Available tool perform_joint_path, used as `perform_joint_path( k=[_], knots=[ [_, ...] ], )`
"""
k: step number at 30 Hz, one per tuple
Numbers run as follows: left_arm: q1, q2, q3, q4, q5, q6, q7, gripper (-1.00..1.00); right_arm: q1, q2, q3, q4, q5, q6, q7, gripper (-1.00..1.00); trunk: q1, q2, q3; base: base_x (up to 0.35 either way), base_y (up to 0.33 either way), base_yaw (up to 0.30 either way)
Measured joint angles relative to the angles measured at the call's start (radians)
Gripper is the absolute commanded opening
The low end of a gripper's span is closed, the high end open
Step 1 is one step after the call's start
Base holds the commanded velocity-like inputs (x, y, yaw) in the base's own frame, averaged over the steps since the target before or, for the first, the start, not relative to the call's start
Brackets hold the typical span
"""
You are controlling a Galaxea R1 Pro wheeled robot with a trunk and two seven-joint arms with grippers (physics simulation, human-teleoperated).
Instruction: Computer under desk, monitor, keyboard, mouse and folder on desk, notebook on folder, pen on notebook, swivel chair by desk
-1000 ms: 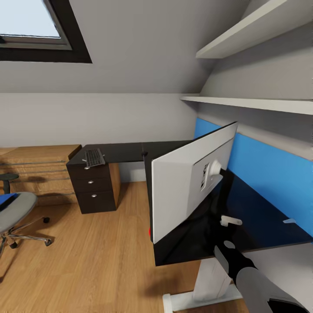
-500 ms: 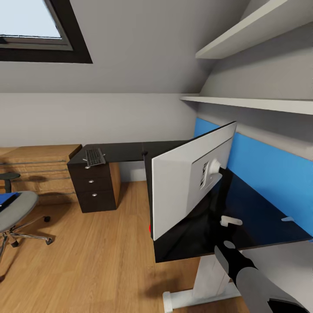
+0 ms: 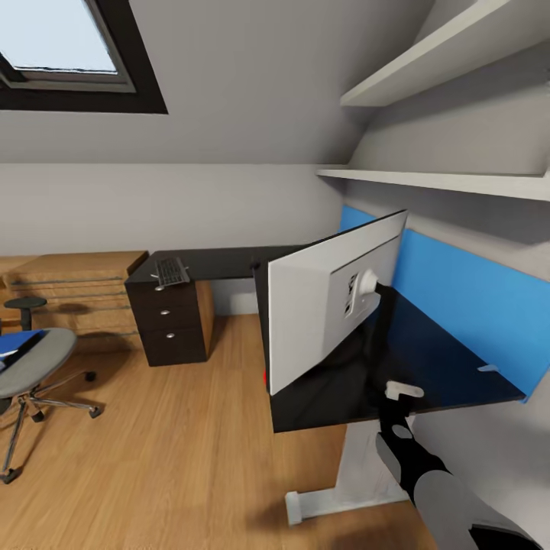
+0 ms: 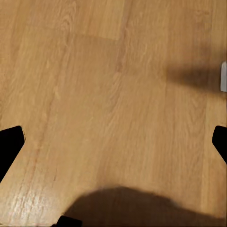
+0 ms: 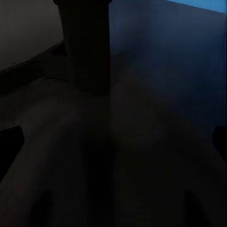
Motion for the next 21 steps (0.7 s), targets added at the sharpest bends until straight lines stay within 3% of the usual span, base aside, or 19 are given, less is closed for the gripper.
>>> perform_joint_path(
  k=[7, 21],
  knots=[
    [0.0, 0.001, 0.001, 0.0, 0.0, -0.001, 0.0, 1.0, 0.0, 0.003, 0.002, 0.012, 0.0, -0.004, -0.001, 1.0, 0.0, 0.0, 0.0, -0.116, 0.0, 0.0],
    [0.0, 0.002, 0.001, 0.0, 0.0, 0.0, 0.0, 1.0, 0.0, 0.024, 0.001, 0.017, -0.008, -0.036, -0.007, 1.0, -0.001, 0.0, -0.001, -0.014, 0.0, 0.028]
  ],
)
